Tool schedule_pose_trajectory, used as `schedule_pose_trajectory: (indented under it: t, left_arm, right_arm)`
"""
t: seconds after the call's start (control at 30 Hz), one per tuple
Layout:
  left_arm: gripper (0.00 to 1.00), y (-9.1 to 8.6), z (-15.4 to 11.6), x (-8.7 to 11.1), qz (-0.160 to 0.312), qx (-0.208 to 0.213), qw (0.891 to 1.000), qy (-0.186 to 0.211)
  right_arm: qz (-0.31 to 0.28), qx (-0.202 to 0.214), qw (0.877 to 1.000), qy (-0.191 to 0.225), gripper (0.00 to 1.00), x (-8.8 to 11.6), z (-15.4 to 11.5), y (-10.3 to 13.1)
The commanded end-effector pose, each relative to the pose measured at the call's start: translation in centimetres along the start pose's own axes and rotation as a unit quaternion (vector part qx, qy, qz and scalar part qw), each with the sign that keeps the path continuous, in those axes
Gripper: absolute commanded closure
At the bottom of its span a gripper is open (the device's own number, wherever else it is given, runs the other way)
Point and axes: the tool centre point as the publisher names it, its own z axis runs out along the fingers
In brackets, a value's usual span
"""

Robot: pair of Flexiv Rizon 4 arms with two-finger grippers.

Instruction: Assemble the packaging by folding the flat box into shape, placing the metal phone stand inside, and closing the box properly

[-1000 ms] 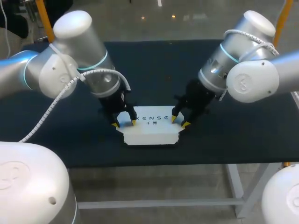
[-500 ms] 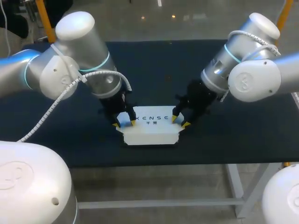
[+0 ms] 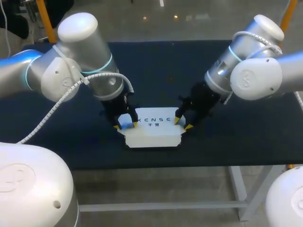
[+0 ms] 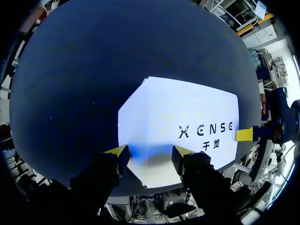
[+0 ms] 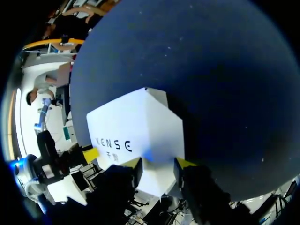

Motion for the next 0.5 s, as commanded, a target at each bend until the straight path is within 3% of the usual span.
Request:
schedule_pose_trajectory:
  t: [0.03,0.5]
  left_arm:
    - [0.36,0.06,0.17,0.21,-0.001,0.002,1.0,-0.007]
    - [0.42,0.06,0.17,0.21,-0.001,0.003,1.0,-0.008]
  right_arm:
    - [-0.001,0.007,1.0,0.002,0.52,-0.05,0.28,0.35]
    - [-0.001,0.008,1.0,0.002,0.51,0.04,0.23,0.36]
